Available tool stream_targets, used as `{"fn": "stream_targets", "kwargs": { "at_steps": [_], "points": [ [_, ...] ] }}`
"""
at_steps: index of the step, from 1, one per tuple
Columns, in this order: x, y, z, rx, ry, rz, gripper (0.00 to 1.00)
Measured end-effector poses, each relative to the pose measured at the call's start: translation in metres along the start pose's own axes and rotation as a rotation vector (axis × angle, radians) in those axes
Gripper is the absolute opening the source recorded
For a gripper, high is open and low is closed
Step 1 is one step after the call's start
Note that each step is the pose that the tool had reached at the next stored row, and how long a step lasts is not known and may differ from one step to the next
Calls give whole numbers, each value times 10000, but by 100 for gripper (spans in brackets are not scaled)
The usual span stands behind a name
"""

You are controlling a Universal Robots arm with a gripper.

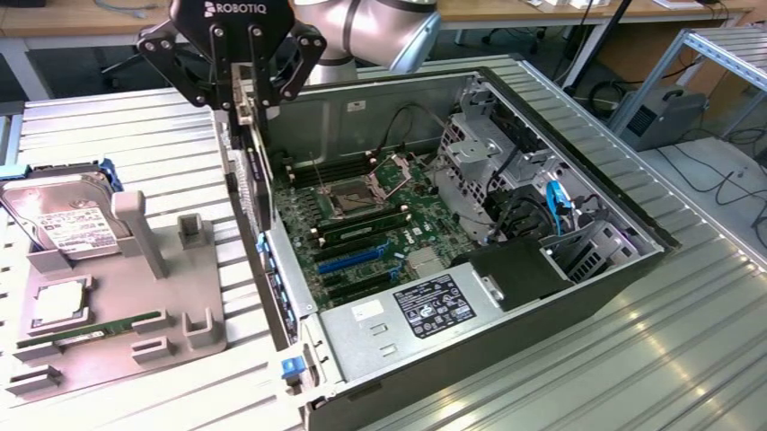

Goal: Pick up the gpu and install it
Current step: 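Pick up the gpu and move the gpu toward the slot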

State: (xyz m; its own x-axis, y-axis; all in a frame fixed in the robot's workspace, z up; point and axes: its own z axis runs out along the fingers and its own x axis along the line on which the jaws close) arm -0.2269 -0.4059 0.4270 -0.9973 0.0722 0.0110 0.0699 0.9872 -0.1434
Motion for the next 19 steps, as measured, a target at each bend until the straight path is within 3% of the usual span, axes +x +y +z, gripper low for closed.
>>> {"fn": "stream_targets", "kwargs": {
  "at_steps": [19],
  "points": [
    [-276,19,-5,7,98,-15,27]
  ]
}}
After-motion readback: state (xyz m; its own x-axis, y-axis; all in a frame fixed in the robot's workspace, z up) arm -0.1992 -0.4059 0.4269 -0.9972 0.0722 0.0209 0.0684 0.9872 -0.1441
